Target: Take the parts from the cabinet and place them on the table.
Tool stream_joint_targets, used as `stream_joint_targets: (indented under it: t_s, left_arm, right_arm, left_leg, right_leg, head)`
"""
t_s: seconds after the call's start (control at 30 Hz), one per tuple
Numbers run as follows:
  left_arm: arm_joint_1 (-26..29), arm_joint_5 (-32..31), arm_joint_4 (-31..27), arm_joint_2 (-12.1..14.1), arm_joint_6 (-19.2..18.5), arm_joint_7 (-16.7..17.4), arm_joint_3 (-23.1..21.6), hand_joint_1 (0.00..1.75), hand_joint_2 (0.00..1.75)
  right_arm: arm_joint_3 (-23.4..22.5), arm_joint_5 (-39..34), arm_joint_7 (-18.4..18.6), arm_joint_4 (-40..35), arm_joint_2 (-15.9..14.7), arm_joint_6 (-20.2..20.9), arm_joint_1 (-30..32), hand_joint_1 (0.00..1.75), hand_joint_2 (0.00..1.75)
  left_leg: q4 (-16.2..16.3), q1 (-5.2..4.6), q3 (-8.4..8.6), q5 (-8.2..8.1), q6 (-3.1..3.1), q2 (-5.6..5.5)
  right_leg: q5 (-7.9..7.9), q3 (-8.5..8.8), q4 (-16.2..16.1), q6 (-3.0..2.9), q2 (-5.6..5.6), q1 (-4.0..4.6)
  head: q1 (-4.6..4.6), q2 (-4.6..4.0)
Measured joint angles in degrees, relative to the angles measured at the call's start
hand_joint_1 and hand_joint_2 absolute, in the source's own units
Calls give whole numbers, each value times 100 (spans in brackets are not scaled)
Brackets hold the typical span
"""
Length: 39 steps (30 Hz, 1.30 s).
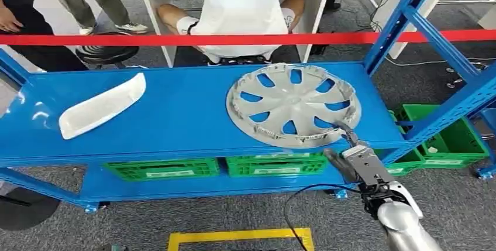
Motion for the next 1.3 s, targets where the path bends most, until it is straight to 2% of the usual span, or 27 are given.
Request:
stream_joint_targets:
  t_s: [0.03,0.07,0.1,0.13,0.17,0.2,0.23,0.27,0.3,0.33,0.37,0.4,0.43,0.47,0.5,0.57,0.6,0.63,0.67,0.7,0.73,0.77,0.8,0.9,1.03,1.17,1.3]
  left_arm:
    - [-1,0,0,-4,0,0,-13,0,0]
    - [3,0,0,-2,-2,0,-37,0,0]
    - [-9,9,0,7,-2,2,-44,0,0]
    - [-19,13,-9,13,-4,2,-46,0,0]
    - [-17,13,-11,13,-11,2,-48,0,0]
    - [-17,15,-11,15,-22,2,-48,0,0]
    - [-23,15,-13,20,-22,2,-50,0,0]
    - [-30,13,-15,15,-20,4,-55,0,0]
    - [-43,13,-15,13,-17,4,-61,0,0]
    - [-47,11,-15,13,4,28,-77,0,0]
    - [-53,2,-17,15,18,55,-88,0,0]
    - [-51,-7,-17,13,35,72,-99,0,0]
    - [-51,-9,-17,11,48,100,-120,0,0]
    - [-51,-13,-20,11,66,114,-153,0,0]
    - [-54,-13,-22,11,79,120,-184,0,0]
    - [-67,-15,-31,11,81,149,-221,0,0]
    - [-76,-17,-41,11,83,164,-234,0,0]
    - [-96,-22,-42,11,83,173,-241,0,0]
    - [-102,-22,-42,7,83,188,-258,0,0]
    - [-98,-22,-46,-2,83,197,-289,0,0]
    - [-97,-22,-48,-2,83,205,-315,0,0]
    - [-102,-22,-50,-2,83,210,-332,0,0]
    - [-109,-22,-52,-2,83,220,-343,0,0]
    - [-111,-22,-57,-2,83,245,-391,0,0]
    - [-114,-13,-77,-2,83,267,-479,0,0]
    - [-120,-4,-94,4,85,293,-523,0,0]
    - [-122,-4,-105,11,85,302,-575,0,0]
  right_arm:
    - [4,61,-13,-24,-4,-17,-7,0,175]
    - [11,109,-30,-46,-4,-35,-13,0,175]
    - [17,152,-52,-55,-7,-44,-41,0,175]
    - [37,203,-81,-85,-7,-48,-52,0,175]
    - [50,238,-101,-149,-7,-52,-51,0,175]
    - [68,267,-116,-199,-7,-50,-73,0,175]
    - [88,297,-129,-245,-9,-50,-94,0,175]
    - [109,361,-144,-311,-20,-46,-106,0,175]
    - [151,422,-155,-361,-37,-33,-141,0,175]
    - [208,512,-162,-400,-57,-24,-186,0,175]
    - [273,660,-173,-437,-79,-39,-219,0,175]
    - [330,800,-175,-463,-109,-79,-252,0,175]
    - [391,1006,-170,-485,-148,-129,-291,0,175]
    - [454,1229,-131,-503,-183,-201,-342,0,175]
    - [518,1469,-96,-509,-227,-264,-409,0,175]
    - [649,1880,-37,-522,-304,-394,-537,0,175]
    - [734,2101,-7,-520,-354,-470,-603,0,175]
    - [805,2219,11,-522,-405,-505,-657,0,175]
    - [864,2284,18,-520,-446,-522,-689,0,175]
    - [923,2402,37,-518,-505,-544,-711,0,175]
    - [982,2516,55,-518,-553,-566,-738,0,175]
    - [1062,2605,59,-514,-598,-566,-768,0,175]
    - [1134,2692,59,-514,-655,-564,-797,0,175]
    - [1371,2907,79,-505,-855,-540,-908,0,175]
    - [1711,3191,114,-461,-1182,-348,-1022,0,175]
    - [2013,3040,98,-402,-1487,118,-1122,0,175]
    - [2183,2946,79,-348,-1656,279,-1161,0,175]
  left_leg:
    - [0,4,86,-60,-20,-1]
    - [0,-8,117,-118,-57,-2]
    - [33,-29,158,-151,-86,-8]
    - [15,-40,124,-176,-110,-6]
    - [26,-39,147,-181,-135,-2]
    - [24,-39,157,-176,-153,-2]
    - [38,-39,155,-190,-167,-3]
    - [206,-40,78,-183,-205,5]
    - [540,-29,-109,-251,-247,6]
    - [994,-11,-384,-432,-288,6]
    - [1443,-5,-676,-674,-310,7]
    - [1767,-5,-909,-841,-316,7]
    - [1882,-6,-1051,-845,-312,6]
    - [1771,-7,-1057,-694,-293,6]
    - [1470,-11,-960,-434,-262,6]
    - [512,-33,-561,195,-166,6]
    - [169,-61,-446,331,-112,7]
    - [26,-71,-416,154,-115,5]
    - [25,-68,-414,239,-114,4]
    - [17,-62,-415,355,-200,-4]
    - [19,-65,-411,316,-208,-8]
    - [21,-74,-411,316,-156,-10]
    - [21,-76,-412,317,-154,-12]
    - [21,-75,-411,306,-122,-14]
    - [23,-77,-412,296,-83,-14]
    - [25,-79,-412,298,-72,-14]
    - [25,-78,-411,300,-70,-14]
  right_leg:
    - [387,190,-538,-9,-6,-6]
    - [774,318,-985,9,-28,-24]
    - [655,299,-1015,-67,-32,0]
    - [642,354,-1006,-146,-16,4]
    - [714,307,-1004,-168,1,4]
    - [717,316,-995,-192,4,9]
    - [727,356,-999,-208,10,-32]
    - [714,397,-1018,-228,9,-35]
    - [696,414,-1020,-255,6,-39]
    - [676,419,-1020,-272,8,-39]
    - [652,426,-1019,-277,10,-39]
    - [632,436,-1019,-280,12,-37]
    - [614,454,-1019,-286,15,-31]
    - [595,479,-1019,-287,20,-24]
    - [574,511,-1019,-285,31,-14]
    - [539,586,-1025,-275,36,0]
    - [525,598,-1021,-256,38,14]
    - [505,570,-1002,-230,48,35]
    - [491,555,-1020,-206,46,38]
    - [444,537,-990,-269,29,55]
    - [461,555,-993,-339,23,48]
    - [472,562,-1009,-312,24,43]
    - [476,579,-1031,-306,22,40]
    - [496,615,-1096,-232,23,40]
    - [500,629,-1123,-182,22,33]
    - [506,630,-1125,-158,23,27]
    - [508,628,-1124,-156,25,28]
  head:
    - [2,0]
    - [6,0]
    - [8,0]
    - [2,0]
    - [2,0]
    - [4,0]
    - [2,0]
    - [3,0]
    - [-35,0]
    - [-28,0]
    - [-35,0]
    - [-33,0]
    - [-33,0]
    - [-31,0]
    - [-35,0]
    - [-33,0]
    - [-28,0]
    - [-42,0]
    - [-22,0]
    - [-42,0]
    - [-24,0]
    - [-35,0]
    - [-28,0]
    - [-31,0]
    - [-28,0]
    - [-28,0]
    - [-33,0]
